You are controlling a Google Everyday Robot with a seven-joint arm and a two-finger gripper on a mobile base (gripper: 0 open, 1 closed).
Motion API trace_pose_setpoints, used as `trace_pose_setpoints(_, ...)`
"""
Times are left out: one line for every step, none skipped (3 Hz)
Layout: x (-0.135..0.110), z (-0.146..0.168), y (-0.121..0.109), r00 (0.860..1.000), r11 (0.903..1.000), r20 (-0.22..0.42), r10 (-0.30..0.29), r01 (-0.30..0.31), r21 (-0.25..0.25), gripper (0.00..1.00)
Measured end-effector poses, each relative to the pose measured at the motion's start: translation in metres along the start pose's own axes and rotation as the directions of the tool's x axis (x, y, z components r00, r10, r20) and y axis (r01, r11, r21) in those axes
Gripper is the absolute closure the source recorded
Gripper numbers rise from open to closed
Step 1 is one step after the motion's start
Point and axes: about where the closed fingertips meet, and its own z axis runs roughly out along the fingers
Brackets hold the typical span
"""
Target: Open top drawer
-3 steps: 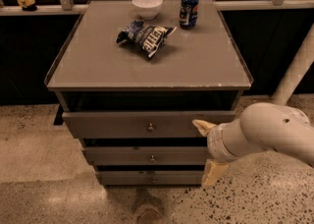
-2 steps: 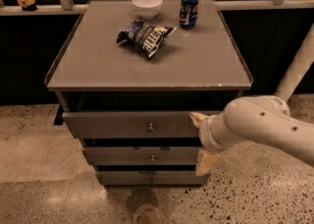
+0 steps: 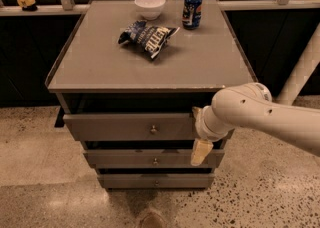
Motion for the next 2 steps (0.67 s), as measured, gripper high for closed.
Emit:
trace_pose_setpoints(0.0125, 0.0132, -0.0007, 0.996, 0.9945, 0.02, 0.09, -0.089, -0.057, 0.0)
trace_pose_setpoints(0.0197, 0.0191, 0.0049, 0.991, 0.9882, 0.033, 0.132, -0.129, -0.083, 0.0)
